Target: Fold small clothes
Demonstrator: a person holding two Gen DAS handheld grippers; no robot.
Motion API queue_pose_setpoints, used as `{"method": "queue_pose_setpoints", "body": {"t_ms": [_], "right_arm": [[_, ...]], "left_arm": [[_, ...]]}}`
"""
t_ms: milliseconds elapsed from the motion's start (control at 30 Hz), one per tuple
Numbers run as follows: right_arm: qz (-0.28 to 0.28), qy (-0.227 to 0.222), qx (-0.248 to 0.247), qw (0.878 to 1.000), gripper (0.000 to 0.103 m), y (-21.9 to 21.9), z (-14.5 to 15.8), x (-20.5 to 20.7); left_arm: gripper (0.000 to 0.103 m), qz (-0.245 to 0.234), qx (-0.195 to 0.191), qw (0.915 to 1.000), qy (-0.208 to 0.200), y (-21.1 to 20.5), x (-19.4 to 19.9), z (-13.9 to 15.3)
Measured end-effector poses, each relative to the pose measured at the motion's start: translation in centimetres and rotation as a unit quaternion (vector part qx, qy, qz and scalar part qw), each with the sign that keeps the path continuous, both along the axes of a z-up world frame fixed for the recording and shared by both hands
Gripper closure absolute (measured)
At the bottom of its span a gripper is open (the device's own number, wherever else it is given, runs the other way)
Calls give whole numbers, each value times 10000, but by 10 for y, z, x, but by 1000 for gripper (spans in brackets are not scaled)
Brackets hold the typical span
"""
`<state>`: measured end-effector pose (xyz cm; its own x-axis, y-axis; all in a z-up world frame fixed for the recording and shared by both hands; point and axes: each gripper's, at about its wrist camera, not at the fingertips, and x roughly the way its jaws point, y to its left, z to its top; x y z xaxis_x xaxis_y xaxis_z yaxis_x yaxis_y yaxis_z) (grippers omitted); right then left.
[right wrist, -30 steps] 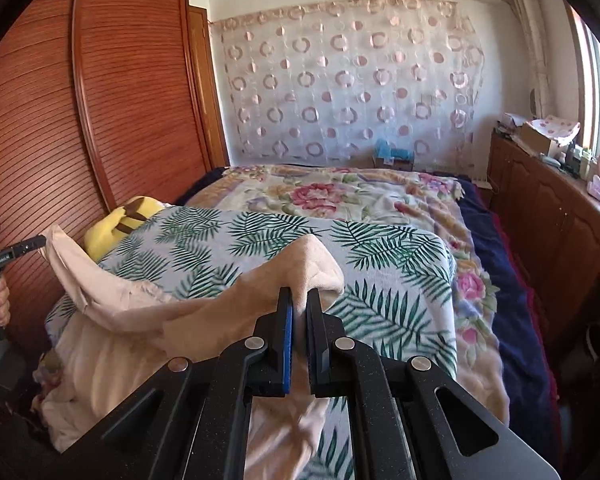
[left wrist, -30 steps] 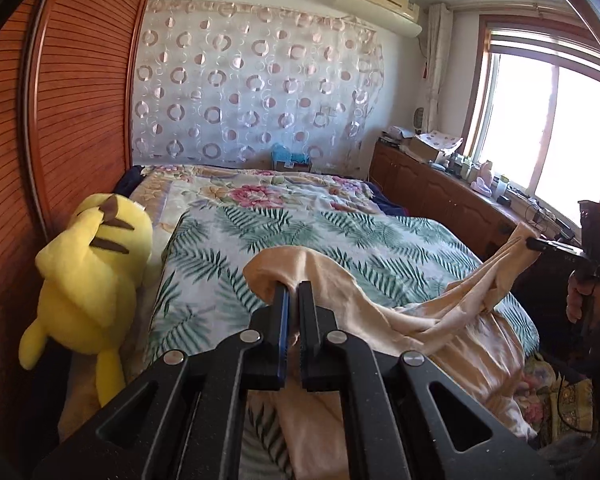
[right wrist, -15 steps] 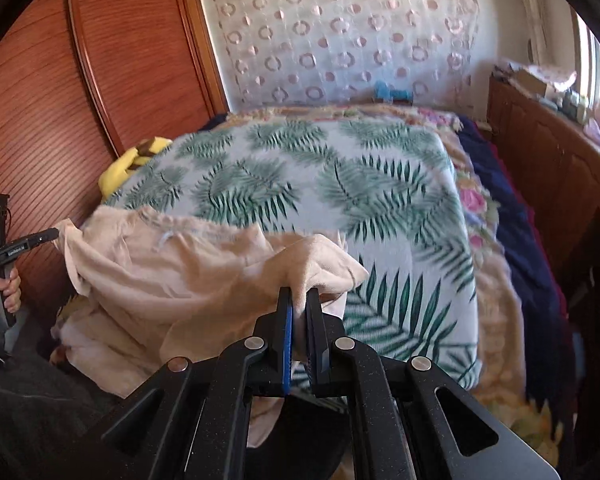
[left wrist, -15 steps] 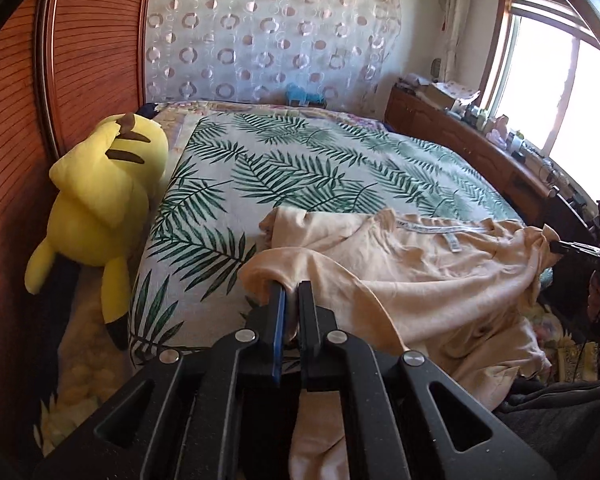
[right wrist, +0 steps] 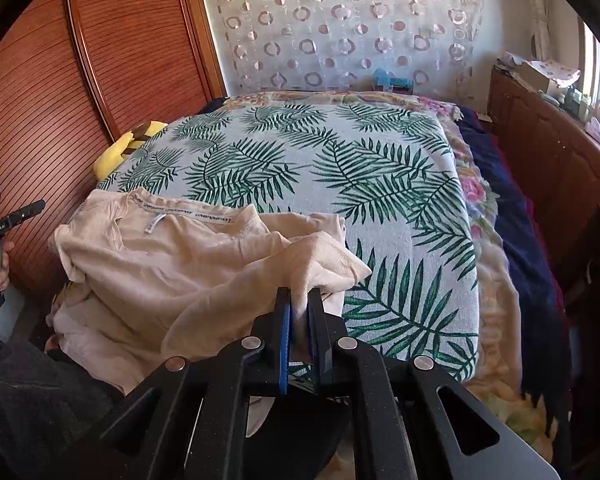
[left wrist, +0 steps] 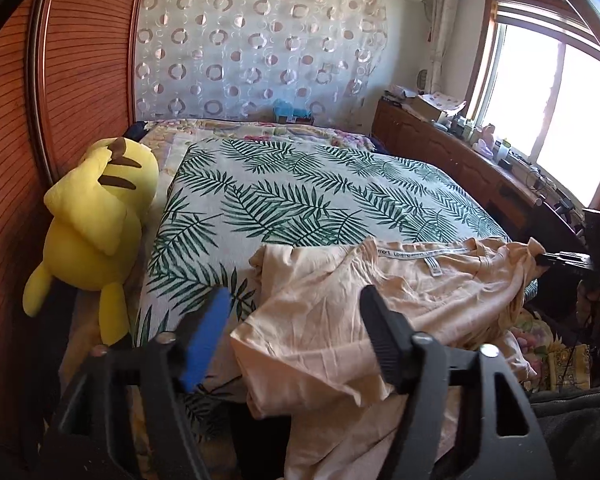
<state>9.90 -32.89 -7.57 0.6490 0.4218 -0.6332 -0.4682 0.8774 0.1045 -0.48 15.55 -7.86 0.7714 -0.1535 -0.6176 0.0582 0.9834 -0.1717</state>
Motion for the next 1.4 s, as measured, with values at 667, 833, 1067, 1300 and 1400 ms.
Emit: {"method": "queue_pose_setpoints", "body": {"t_ms": [667,833,1067,1300,1400], "right_arm": [[-29,59,-133,9999,56,18,-17,75],[-1,357,-271,9990,56,26,-34,94],[45,677,-137,9976,56,23,-42,102],[173,621,-70,9979,87,33,-46,104],[264,429,29,9987,91,34,-40,87]], "left_arm": [[33,73,357,9971,667,16,96,-35],[41,-103,231,9953,937,13,99,-52],[50,-300,49,9920,1225,11,109,-70],[95,-619,-169,9917,1114,6,106,-63],[96,-638,-114,9940,882,3,92,-45]]}}
